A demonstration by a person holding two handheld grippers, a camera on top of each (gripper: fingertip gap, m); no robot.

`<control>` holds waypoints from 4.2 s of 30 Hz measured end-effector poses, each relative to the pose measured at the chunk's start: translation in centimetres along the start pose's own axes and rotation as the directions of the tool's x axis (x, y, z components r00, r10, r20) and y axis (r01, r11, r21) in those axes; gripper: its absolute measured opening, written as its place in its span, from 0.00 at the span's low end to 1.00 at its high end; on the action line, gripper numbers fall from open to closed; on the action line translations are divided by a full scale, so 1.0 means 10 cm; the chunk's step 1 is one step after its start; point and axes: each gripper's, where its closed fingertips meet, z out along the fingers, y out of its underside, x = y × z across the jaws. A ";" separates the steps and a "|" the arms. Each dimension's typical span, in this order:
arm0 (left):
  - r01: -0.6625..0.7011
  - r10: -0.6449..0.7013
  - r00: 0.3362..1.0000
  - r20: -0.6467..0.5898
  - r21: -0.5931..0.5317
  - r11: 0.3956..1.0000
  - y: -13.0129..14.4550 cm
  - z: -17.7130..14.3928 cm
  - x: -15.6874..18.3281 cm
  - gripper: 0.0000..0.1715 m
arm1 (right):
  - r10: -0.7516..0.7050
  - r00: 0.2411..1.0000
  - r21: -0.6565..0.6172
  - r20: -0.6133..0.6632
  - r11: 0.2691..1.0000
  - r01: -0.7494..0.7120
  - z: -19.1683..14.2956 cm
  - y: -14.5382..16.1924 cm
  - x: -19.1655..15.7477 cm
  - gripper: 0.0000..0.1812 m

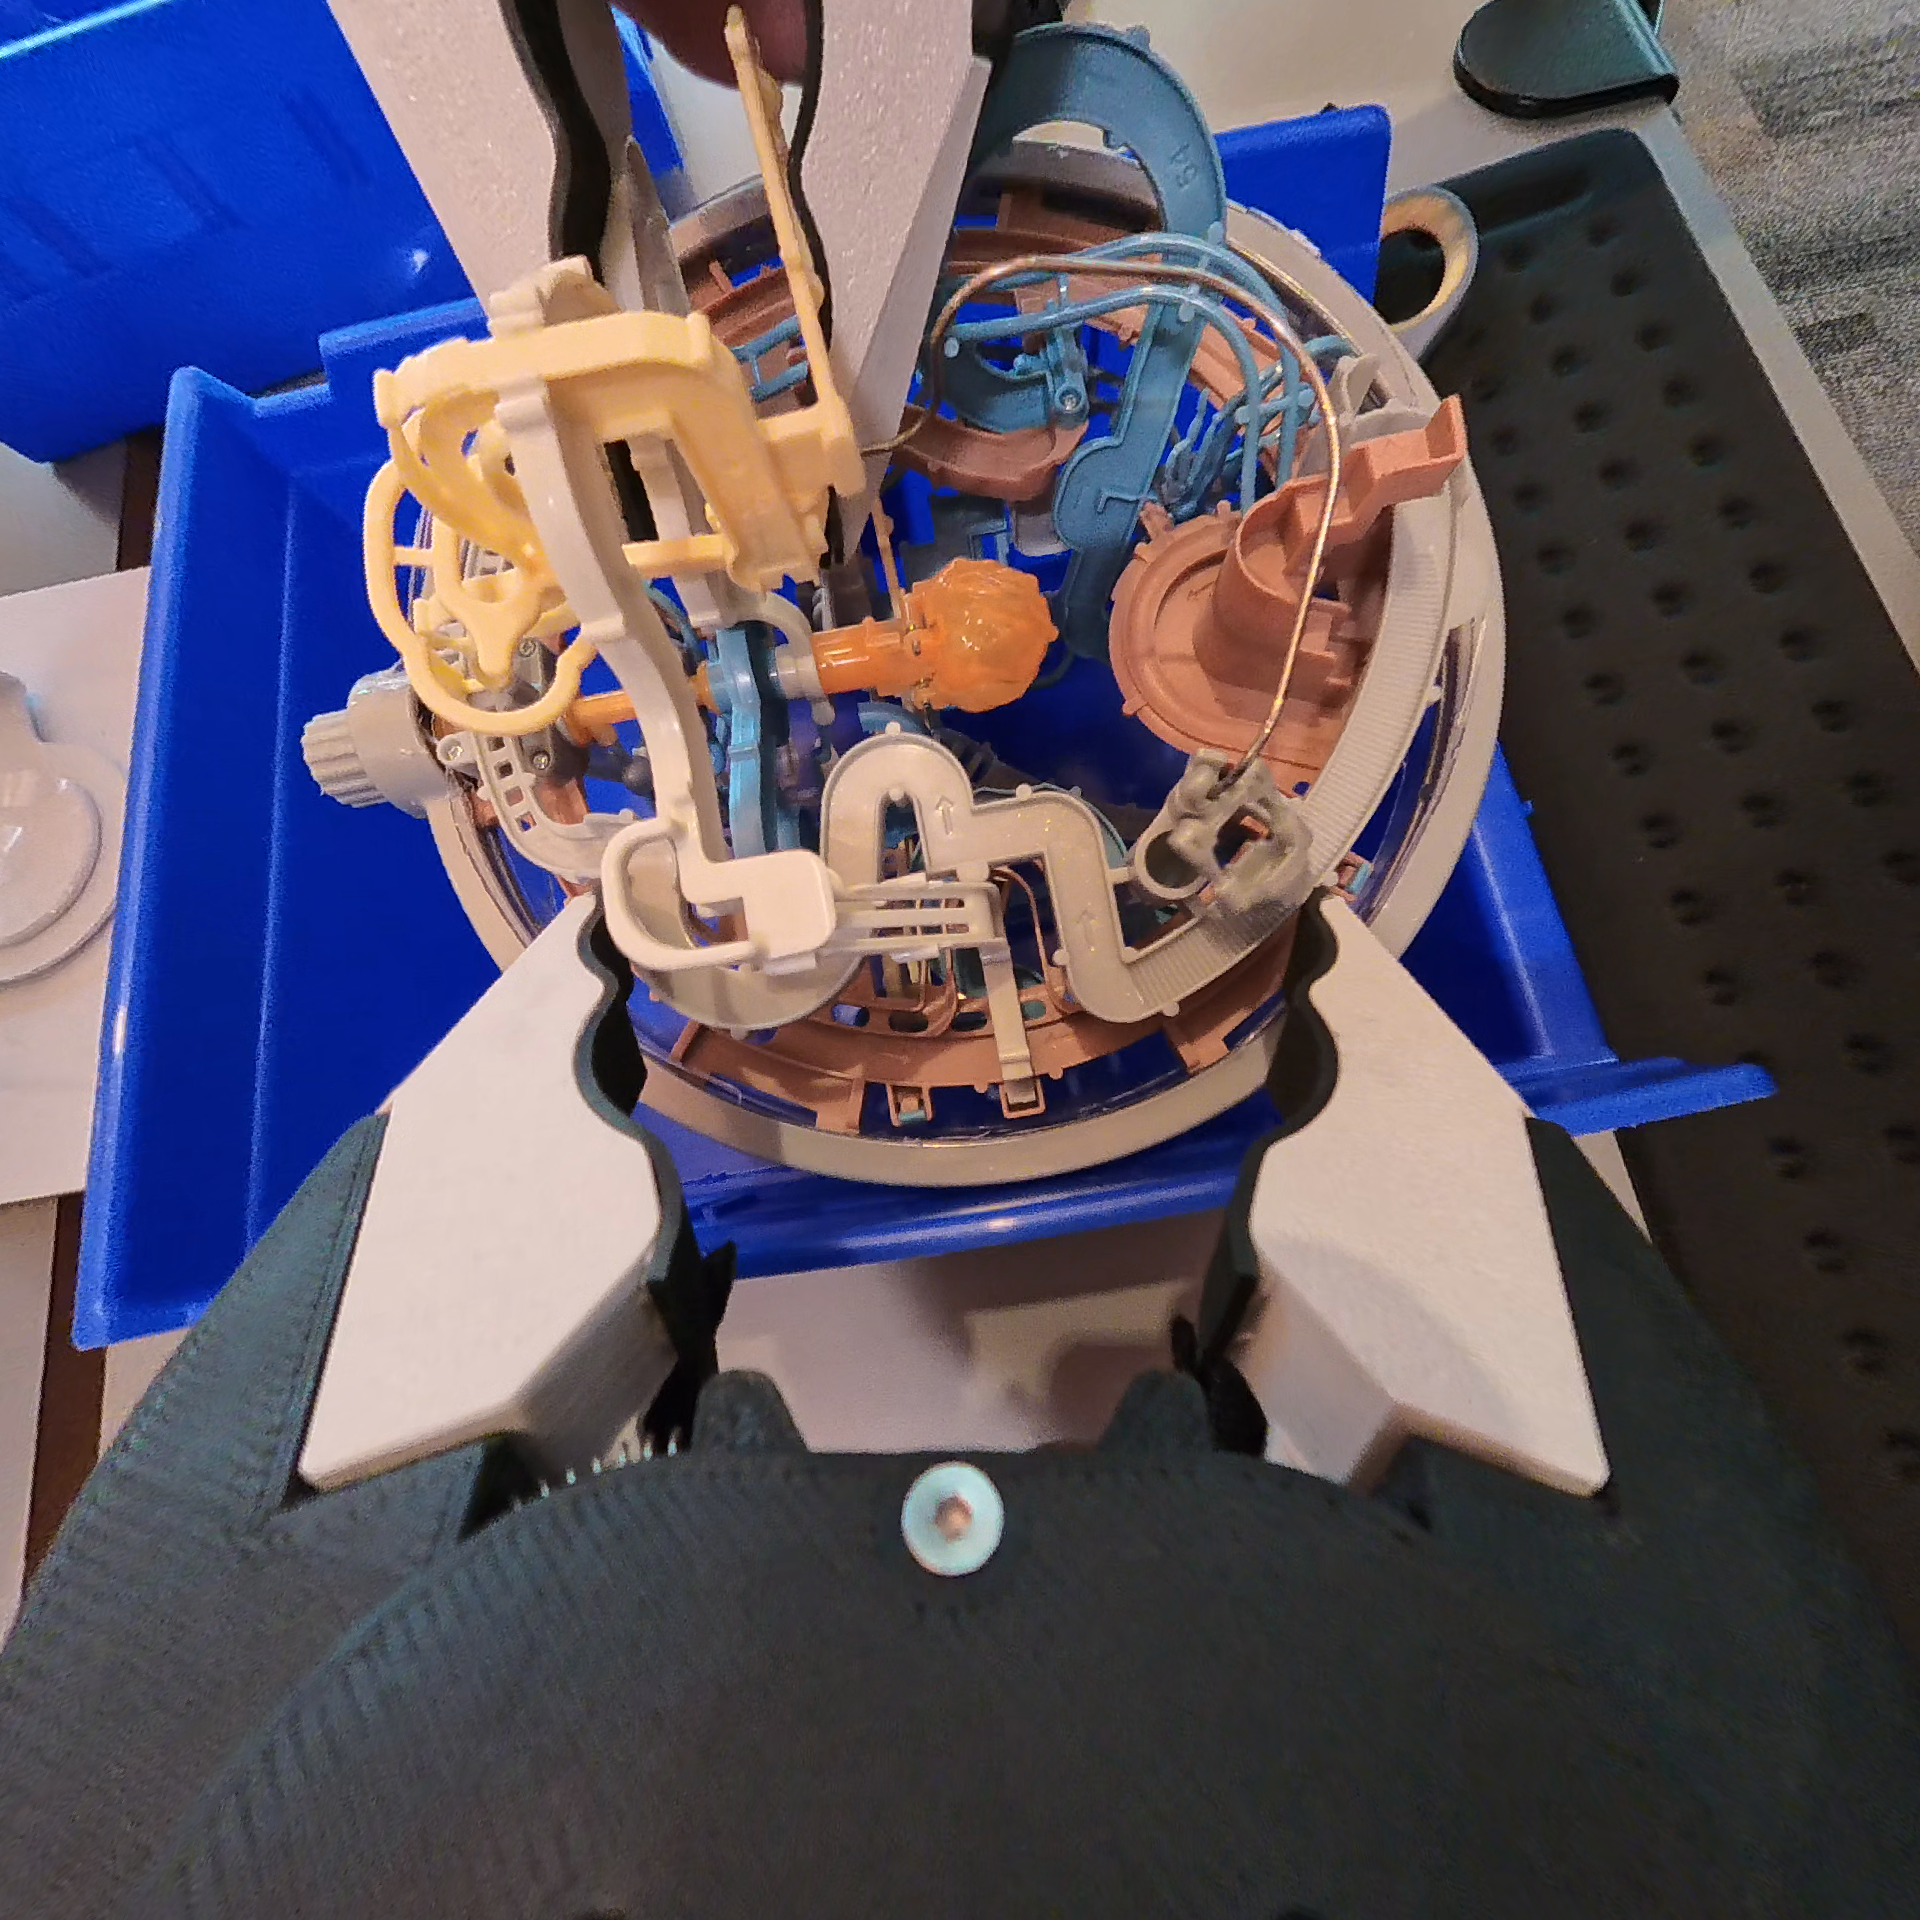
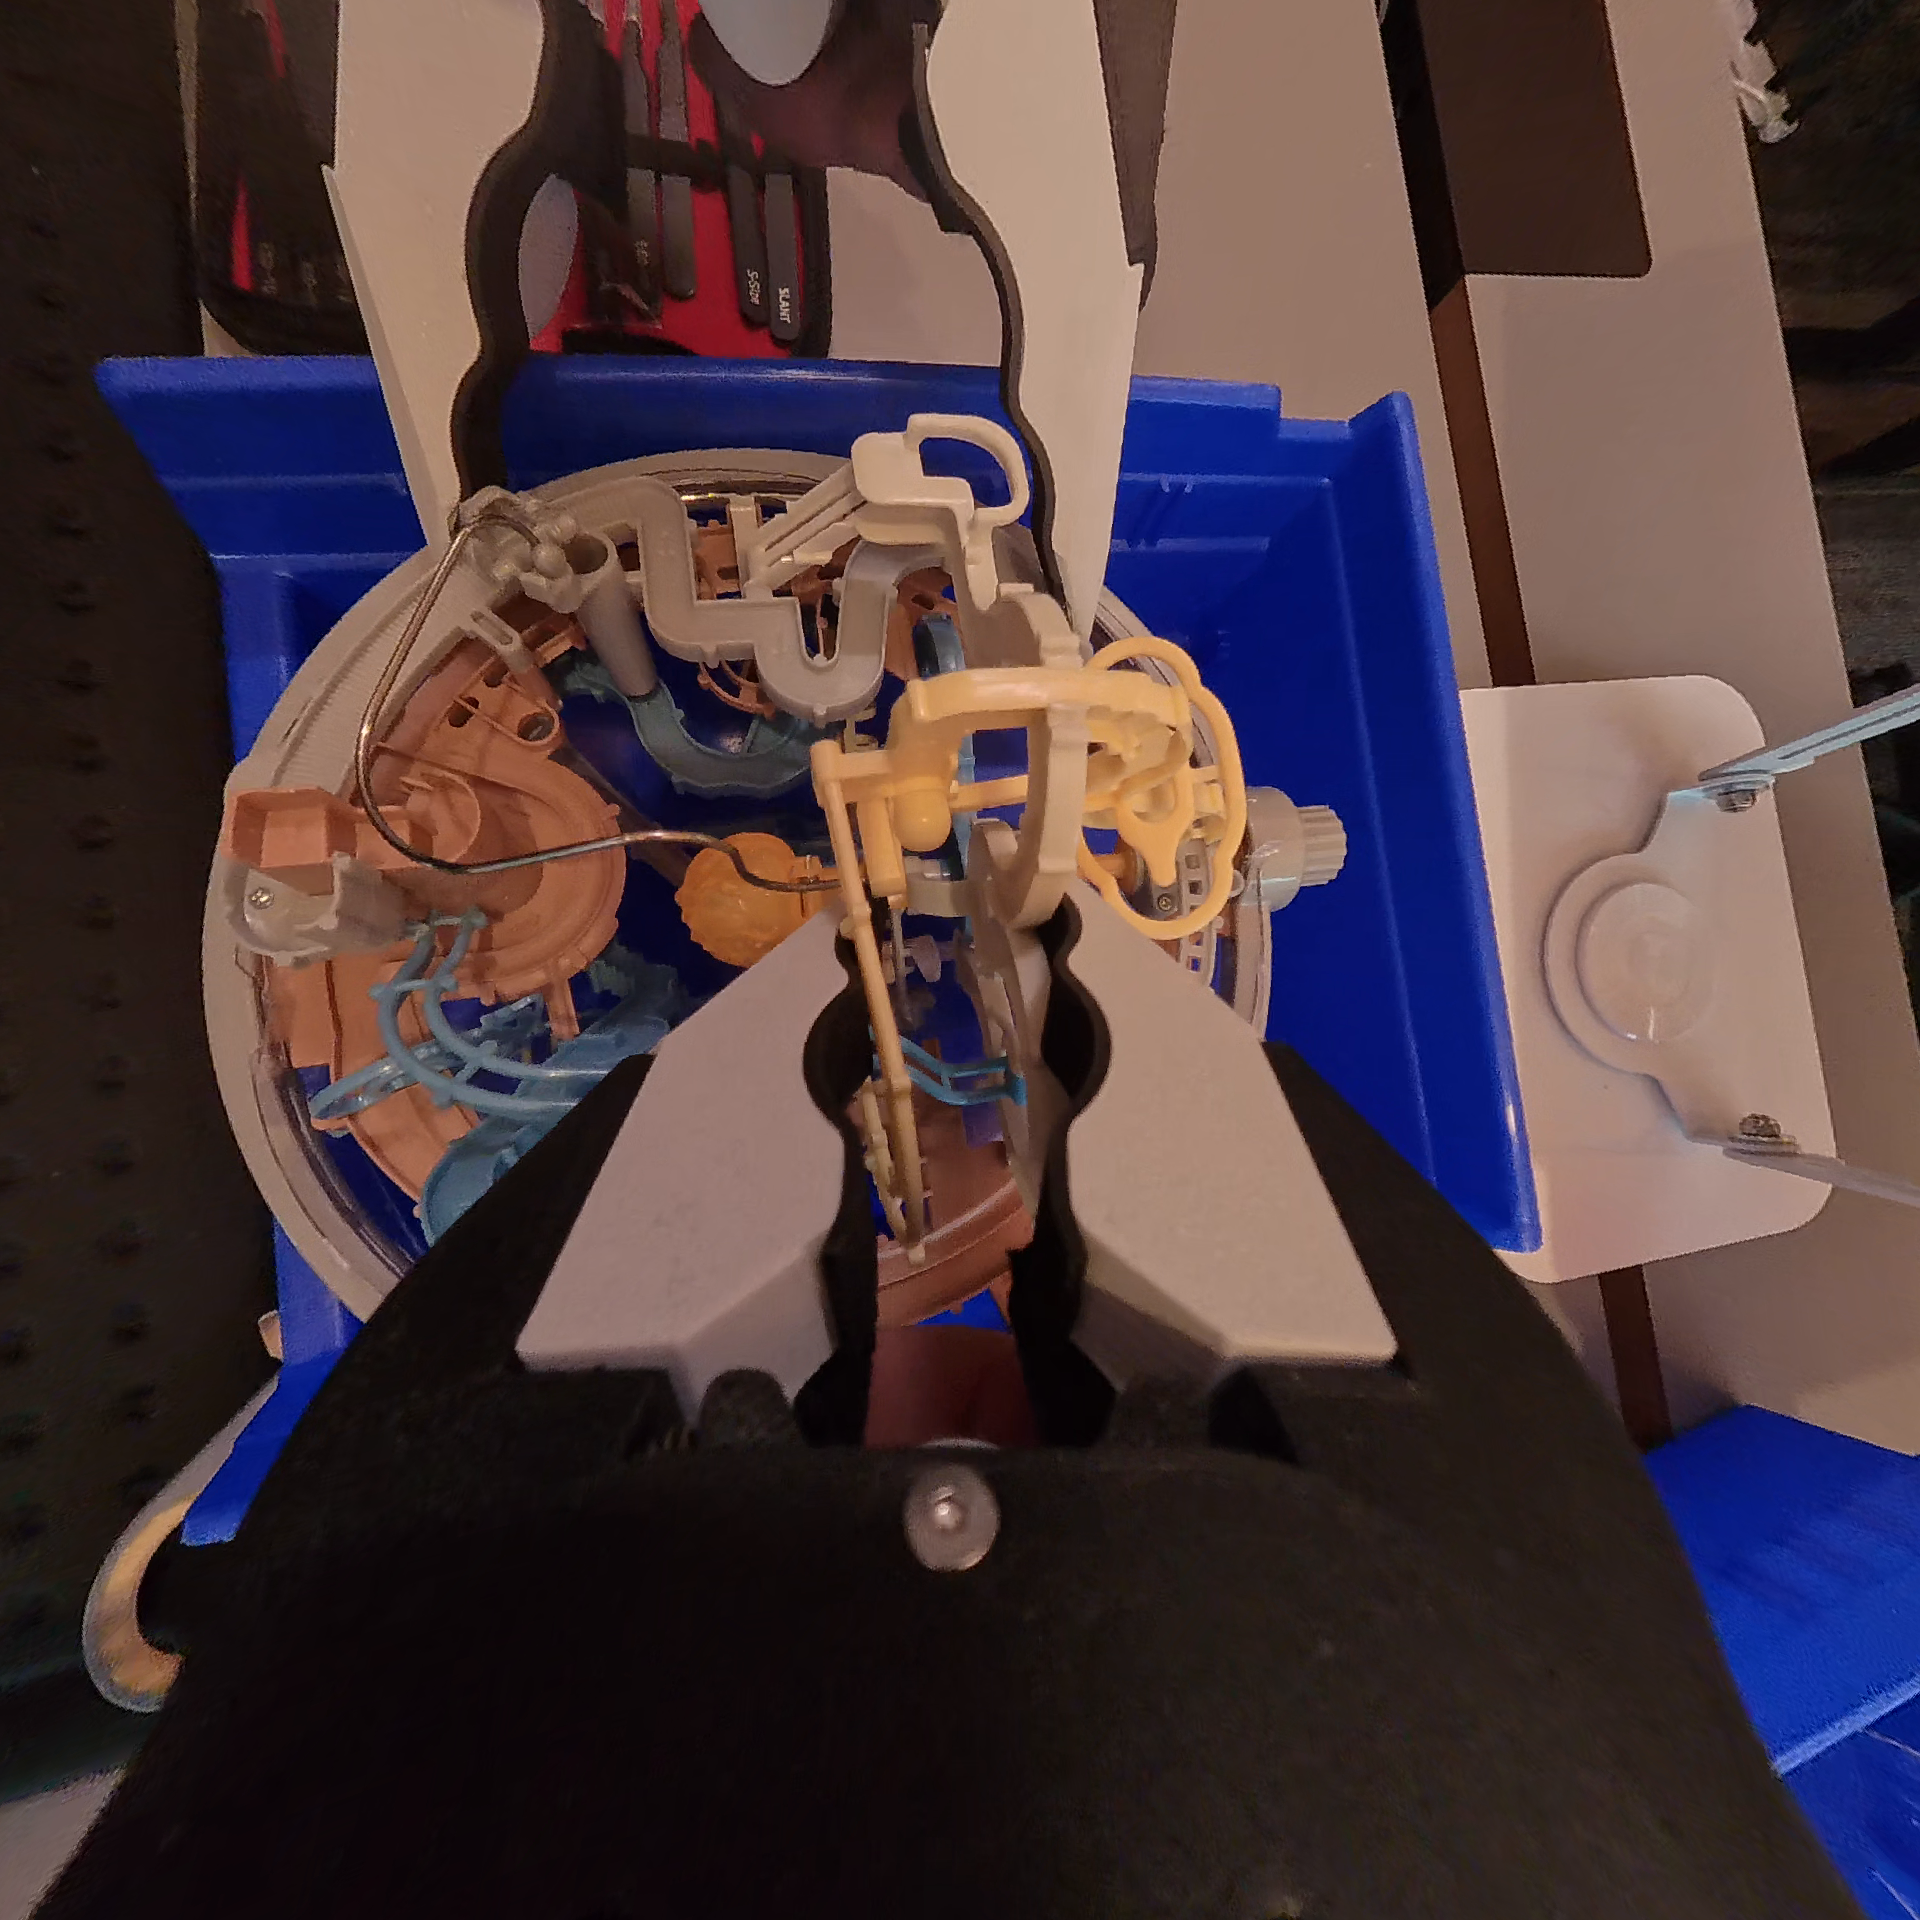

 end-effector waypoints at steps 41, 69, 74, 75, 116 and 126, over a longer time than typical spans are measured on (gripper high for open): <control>-0.120 0.140 0.988 0.062 -0.262 0.958 0.09 -0.10 0.12 0.73 | 0.000 0.995 0.141 -0.102 0.990 0.014 0.01 0.05 -0.24 0.19; -0.080 0.069 0.970 0.233 0.037 0.996 -0.32 -0.62 0.51 0.59 | 0.482 0.811 -0.190 -0.331 0.808 -0.558 -0.79 2.24 -1.60 0.19; -0.066 0.054 0.968 0.246 0.042 0.997 -0.26 -0.62 0.81 0.58 | 0.552 0.747 -0.115 -0.370 0.770 -0.627 -0.73 2.42 -1.62 0.12; -0.064 0.051 0.967 0.251 0.044 0.997 -0.25 -0.62 0.86 0.57 | 0.553 0.741 -0.110 -0.381 0.768 -0.631 -0.73 2.45 -1.62 0.10; -0.040 -0.008 0.959 0.282 0.163 0.986 -0.15 -0.33 1.51 0.51 | 0.363 0.900 -0.076 -0.243 0.917 -0.390 -0.33 1.68 -1.01 0.07; -0.011 -0.055 0.955 0.290 0.221 0.975 -0.07 -0.45 1.46 0.50 | 0.383 0.910 -0.137 -0.160 0.904 -0.404 -0.02 1.70 -0.93 0.04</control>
